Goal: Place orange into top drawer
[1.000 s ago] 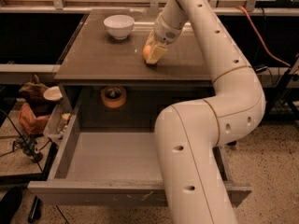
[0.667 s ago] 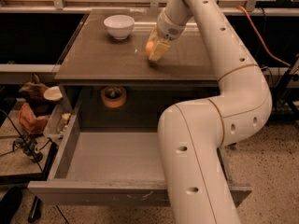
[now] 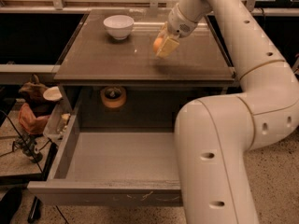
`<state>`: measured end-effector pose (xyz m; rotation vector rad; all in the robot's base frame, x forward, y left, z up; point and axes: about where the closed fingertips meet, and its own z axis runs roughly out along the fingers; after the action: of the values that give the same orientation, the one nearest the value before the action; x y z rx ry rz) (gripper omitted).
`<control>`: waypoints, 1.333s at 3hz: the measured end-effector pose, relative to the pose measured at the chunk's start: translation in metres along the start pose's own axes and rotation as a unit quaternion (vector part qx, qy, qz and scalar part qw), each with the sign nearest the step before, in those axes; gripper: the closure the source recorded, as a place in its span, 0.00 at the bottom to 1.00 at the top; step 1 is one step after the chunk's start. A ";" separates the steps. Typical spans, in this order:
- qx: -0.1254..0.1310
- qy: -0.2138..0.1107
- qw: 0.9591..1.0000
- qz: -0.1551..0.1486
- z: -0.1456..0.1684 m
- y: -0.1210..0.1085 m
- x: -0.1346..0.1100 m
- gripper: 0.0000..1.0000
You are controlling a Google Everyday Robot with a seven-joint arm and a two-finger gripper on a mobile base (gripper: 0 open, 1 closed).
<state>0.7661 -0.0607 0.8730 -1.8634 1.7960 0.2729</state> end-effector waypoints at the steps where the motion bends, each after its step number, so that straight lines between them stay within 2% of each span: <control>1: 0.046 -0.032 0.998 0.010 -0.055 0.011 -0.008 1.00; 2: 0.120 -0.082 0.989 -0.013 -0.138 0.057 -0.047 1.00; 4: 0.108 -0.086 0.990 -0.004 -0.129 0.064 -0.045 1.00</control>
Offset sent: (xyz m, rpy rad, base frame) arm -0.2215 0.0012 -0.0743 0.0995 0.1122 -0.0163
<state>0.6721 -0.0850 0.9889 -1.6438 1.6331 0.2180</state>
